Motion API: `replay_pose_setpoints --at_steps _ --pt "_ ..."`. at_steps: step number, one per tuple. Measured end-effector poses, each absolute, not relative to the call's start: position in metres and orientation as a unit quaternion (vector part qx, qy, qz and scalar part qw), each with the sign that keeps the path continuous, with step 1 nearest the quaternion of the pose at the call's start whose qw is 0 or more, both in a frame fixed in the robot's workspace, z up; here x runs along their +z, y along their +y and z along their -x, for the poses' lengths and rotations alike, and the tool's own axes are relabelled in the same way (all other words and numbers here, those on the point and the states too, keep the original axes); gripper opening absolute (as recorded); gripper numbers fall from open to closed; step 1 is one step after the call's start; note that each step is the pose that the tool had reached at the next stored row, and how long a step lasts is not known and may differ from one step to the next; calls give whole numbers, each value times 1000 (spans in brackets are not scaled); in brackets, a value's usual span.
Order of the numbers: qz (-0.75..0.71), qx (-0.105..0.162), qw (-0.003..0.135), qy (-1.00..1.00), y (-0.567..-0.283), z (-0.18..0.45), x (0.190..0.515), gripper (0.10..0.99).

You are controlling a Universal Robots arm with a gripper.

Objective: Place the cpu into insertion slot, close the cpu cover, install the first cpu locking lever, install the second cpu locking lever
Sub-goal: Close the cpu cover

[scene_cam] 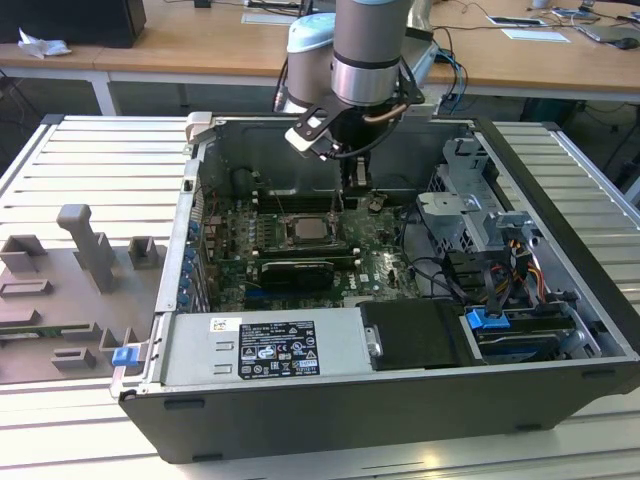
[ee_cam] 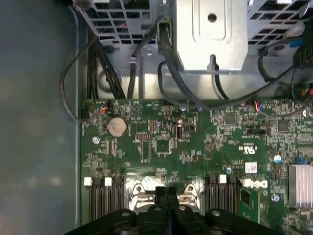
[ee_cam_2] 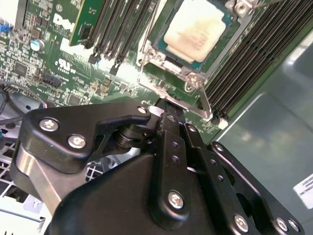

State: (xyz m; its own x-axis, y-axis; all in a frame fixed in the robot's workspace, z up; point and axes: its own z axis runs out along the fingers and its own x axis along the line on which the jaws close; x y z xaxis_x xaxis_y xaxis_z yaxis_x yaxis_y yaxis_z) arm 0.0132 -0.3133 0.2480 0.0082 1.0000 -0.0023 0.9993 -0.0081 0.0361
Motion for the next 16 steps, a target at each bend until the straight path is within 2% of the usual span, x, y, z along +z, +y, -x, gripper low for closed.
replay_pose_setpoints --at_steps 16 --pt "-710 12 14 704 -313 22 245 106"
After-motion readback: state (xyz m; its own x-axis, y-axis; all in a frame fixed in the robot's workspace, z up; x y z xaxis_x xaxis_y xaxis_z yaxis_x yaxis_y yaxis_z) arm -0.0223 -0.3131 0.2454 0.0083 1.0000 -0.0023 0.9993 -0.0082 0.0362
